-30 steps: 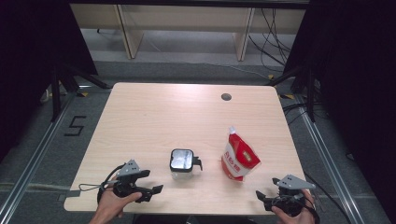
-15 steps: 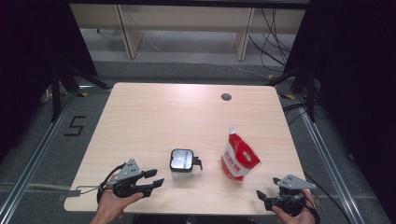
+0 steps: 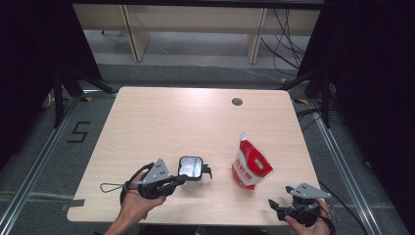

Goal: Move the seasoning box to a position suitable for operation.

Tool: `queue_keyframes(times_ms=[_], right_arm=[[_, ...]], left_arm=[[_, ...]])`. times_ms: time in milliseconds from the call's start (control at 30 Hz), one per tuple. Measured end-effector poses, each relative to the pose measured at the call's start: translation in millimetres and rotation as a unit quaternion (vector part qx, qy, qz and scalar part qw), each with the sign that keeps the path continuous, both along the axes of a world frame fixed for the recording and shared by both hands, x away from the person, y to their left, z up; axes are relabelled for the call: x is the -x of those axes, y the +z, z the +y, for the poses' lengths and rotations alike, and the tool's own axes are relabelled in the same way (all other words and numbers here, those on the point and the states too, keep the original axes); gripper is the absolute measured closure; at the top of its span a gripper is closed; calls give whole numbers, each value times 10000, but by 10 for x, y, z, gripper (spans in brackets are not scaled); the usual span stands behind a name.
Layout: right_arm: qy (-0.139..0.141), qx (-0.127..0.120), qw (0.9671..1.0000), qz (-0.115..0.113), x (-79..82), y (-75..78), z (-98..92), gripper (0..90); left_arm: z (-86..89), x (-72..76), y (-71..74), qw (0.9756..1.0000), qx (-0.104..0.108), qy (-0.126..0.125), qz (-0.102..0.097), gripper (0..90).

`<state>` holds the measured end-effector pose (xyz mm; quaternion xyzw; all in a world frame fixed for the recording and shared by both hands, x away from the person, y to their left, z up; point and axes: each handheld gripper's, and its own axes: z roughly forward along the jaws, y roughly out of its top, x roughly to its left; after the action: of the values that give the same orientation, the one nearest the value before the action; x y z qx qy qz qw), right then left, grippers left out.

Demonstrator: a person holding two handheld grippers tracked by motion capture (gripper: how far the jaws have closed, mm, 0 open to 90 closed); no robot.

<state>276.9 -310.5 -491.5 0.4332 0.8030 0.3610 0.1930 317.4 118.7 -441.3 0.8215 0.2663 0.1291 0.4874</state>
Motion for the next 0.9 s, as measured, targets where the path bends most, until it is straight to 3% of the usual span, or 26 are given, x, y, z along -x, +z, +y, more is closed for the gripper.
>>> queue_keyframes(times_ms=[167,233,500,900], right_arm=[[45,7,10000,0,-5,-2,-2,208],[-26,-129,9998,120,14,0,20,208],[58,-56,10000,39,-1,-1,11,207],[18,-106,9999,85,8,-2,27,207]], left_arm=[[-206,-115,61,9999,-60,-104,17,894],[-256,-162,88,9999,-114,-118,32,894],[-413,-343,127,9997,-87,22,208,894],[-560,-570,104,9981,-545,147,243,894]])
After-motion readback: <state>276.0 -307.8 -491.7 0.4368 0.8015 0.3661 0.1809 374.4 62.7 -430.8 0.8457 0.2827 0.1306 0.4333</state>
